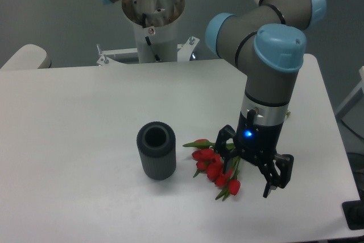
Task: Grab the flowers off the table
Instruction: 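Raise the open gripper slightly above the red tulip stems, then move the gripper over the tulip stems and align with them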
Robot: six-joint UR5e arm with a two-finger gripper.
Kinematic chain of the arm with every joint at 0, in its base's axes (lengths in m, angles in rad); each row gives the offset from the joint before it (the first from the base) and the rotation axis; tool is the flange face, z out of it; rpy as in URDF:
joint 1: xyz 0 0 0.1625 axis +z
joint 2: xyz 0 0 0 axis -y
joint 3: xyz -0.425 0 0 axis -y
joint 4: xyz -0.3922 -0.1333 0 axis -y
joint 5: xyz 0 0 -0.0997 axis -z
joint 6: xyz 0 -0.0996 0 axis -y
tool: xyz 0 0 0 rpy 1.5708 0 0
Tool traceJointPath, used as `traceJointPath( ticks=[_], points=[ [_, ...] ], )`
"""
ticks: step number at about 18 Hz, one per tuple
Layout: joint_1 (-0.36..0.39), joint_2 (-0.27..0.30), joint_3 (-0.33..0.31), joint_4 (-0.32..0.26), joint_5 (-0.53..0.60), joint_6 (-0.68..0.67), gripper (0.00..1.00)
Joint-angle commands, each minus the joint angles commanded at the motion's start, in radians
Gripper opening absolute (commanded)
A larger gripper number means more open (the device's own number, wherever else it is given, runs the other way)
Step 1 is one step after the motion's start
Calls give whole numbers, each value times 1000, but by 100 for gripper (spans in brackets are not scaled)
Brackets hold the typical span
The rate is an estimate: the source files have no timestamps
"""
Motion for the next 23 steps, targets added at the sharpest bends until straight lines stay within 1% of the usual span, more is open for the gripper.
traceJointPath(
  ticks=[2,4,9,11,15,18,21,23],
  points=[
    [-3,0,-11,9,0,0,99],
    [-3,3,-21,20,24,0,99],
    [-3,8,-40,20,43,0,100],
    [-6,14,-73,21,79,0,99],
    [-12,28,-123,17,253,0,99],
    [-12,40,-164,14,297,-9,99],
    [-12,49,-239,18,362,-11,100],
    [-11,48,-267,20,385,-11,100]
  ],
)
